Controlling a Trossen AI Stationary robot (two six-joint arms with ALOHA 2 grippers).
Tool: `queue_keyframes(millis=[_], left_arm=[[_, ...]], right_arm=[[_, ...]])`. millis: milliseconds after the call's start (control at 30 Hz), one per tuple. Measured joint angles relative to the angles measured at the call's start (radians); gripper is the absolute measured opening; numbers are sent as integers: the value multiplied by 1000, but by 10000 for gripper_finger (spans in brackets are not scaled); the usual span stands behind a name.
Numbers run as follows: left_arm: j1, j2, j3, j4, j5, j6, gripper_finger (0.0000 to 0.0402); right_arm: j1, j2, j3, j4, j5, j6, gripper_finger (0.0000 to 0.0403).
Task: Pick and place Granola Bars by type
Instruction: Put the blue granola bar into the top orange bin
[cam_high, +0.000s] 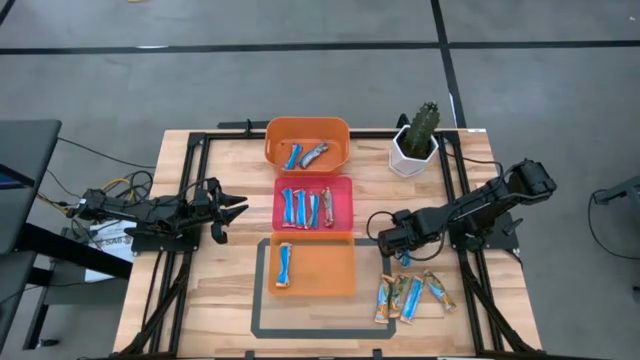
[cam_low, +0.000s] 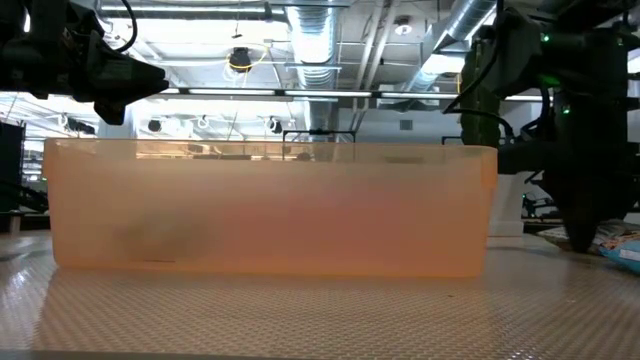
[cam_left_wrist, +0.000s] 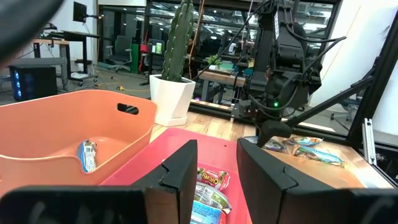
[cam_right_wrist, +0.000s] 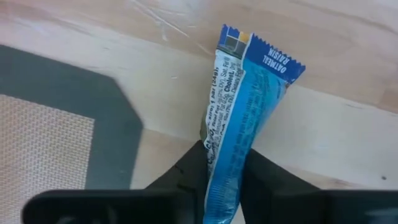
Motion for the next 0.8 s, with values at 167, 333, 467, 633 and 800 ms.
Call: queue_keyframes(millis=[167,333,467,633,800], left_arm=[[0,0,0,0,0,0,105],[0,0,0,0,0,0,105],[0,0,0,0,0,0,105],[0,0,0,0,0,0,105],[0,0,0,0,0,0,105]], right_arm=[[-4,-39,-6,1,24,2,49],[-35,-106,-6,41,67,7,44],[-73,-175,-5,137,109,-1,41],[-136,-256,-3,333,131,-69,40],[-200,-319,-2,590,131,-142,39]])
